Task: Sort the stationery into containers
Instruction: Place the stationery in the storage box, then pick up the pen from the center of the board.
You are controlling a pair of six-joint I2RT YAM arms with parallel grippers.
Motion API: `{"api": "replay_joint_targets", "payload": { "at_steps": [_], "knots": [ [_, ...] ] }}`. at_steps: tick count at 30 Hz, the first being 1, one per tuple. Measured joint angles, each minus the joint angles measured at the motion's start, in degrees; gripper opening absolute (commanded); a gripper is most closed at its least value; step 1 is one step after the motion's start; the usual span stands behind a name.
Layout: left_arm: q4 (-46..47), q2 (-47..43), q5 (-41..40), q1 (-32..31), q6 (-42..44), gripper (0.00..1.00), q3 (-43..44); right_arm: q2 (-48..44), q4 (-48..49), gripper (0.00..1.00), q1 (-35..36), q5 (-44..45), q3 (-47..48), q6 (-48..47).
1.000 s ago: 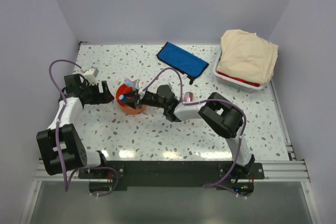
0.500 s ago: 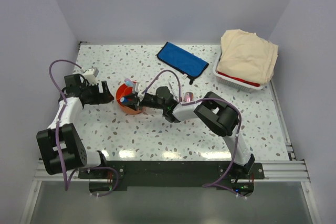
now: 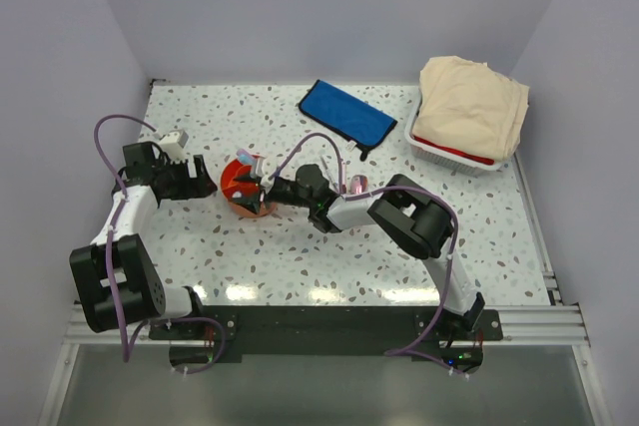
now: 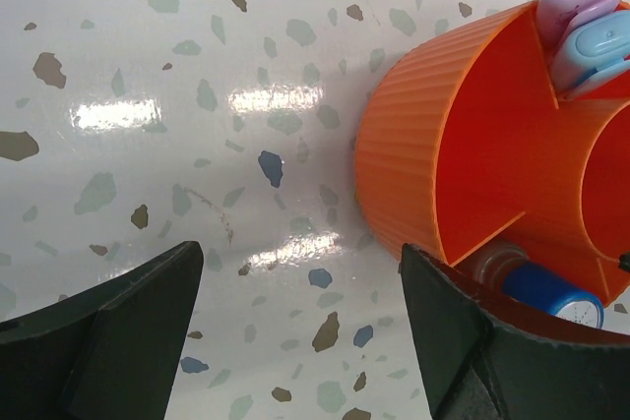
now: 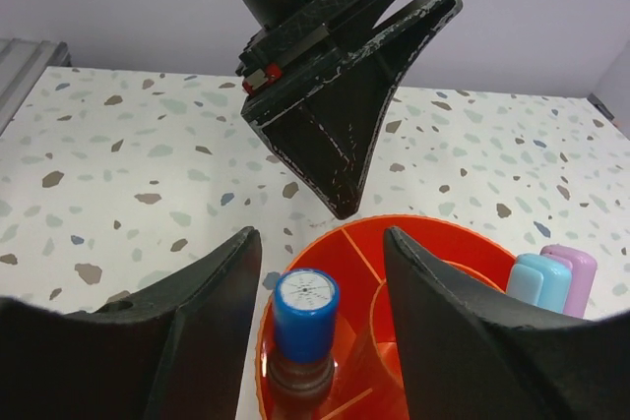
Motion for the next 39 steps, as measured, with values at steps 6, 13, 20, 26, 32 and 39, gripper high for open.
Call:
{"api": "replay_joint_targets", "payload": {
  "at_steps": [6, 13, 20, 26, 32, 39],
  "knots": [
    [-0.09, -0.04, -0.07, 0.0, 0.04, 0.87, 0.04, -3.13, -5.62, 0.63, 0.0, 0.87, 0.07, -1.66],
    [-0.61, -3.5, -0.57, 0.02, 0.85, 0.87, 0.11, -14.88, -32.02, 0.64, -2.45, 10.84, 13.16, 4.09],
    [-1.46, -6.51, -0.59, 0.02, 0.87, 0.86, 2.32, -20.61, -63.98, 0.61, -14.93, 18.88, 27.1, 7.74],
    [-2.51, -4.85, -0.63, 0.02, 0.87, 0.86, 8.0, -13.29, -85.48, 0.54, -17.7, 22.58, 30.82, 7.04],
    [-2.56, -1.29, -1.4, 0.02, 0.83, 0.86, 12.26, -3.5, -95.58, 0.48, -17.44, 25.0, 30.73, 4.48],
    [-2.62, 1.2, -2.62, 0.02, 0.83, 0.86, 13.4, 1.07, -99.34, 0.45, -17.44, 26.51, 36.33, 1.6]
  ]
}}
